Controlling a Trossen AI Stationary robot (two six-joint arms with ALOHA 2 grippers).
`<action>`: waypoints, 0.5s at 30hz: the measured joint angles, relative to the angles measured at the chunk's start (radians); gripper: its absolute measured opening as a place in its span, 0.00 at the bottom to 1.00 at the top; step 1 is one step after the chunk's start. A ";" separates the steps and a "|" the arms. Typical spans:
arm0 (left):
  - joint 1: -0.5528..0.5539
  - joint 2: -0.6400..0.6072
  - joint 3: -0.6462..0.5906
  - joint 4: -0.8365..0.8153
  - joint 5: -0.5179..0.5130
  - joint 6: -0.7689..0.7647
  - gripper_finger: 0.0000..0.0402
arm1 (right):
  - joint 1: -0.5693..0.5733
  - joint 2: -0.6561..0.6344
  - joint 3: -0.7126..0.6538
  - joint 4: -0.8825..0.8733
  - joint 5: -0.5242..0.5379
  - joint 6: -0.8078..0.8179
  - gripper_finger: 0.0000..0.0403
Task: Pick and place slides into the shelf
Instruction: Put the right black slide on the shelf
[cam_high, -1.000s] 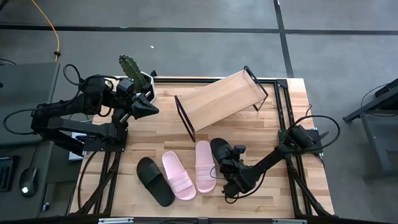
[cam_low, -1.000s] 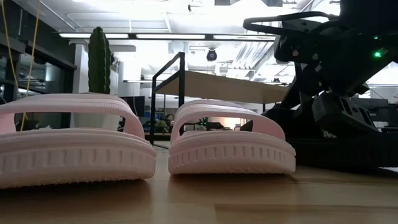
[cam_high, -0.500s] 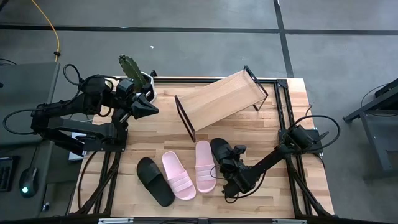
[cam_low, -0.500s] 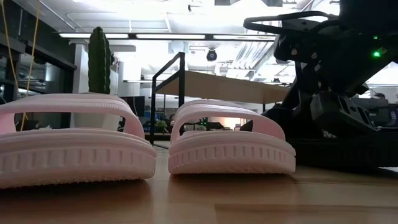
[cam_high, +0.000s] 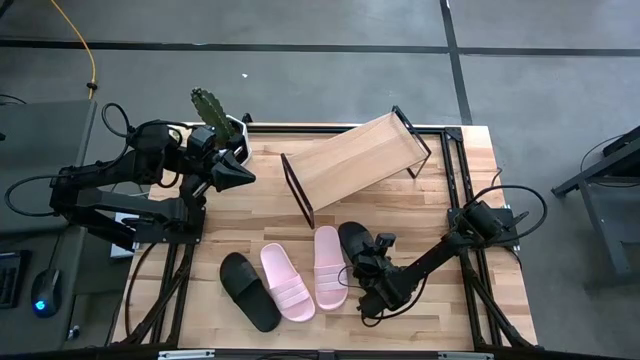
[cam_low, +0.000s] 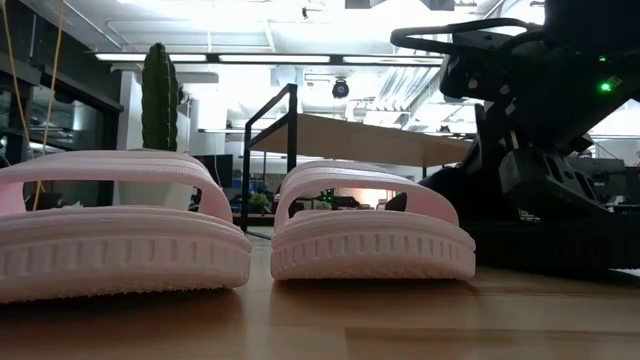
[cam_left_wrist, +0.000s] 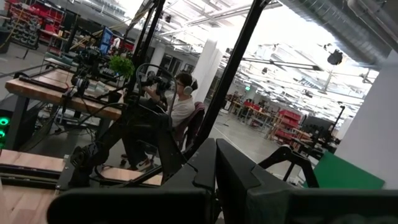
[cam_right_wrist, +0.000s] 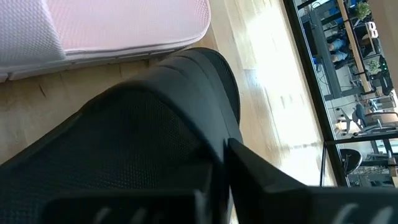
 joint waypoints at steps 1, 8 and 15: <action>0.000 0.000 0.000 0.000 0.000 0.000 0.00 | 0.000 0.000 0.000 0.000 0.000 -0.001 0.02; 0.000 0.000 0.000 0.000 0.000 0.000 0.00 | 0.000 0.000 0.000 0.001 -0.001 0.000 0.03; 0.000 0.000 0.000 0.000 0.000 0.000 0.00 | 0.000 0.000 0.000 0.002 -0.002 0.000 0.01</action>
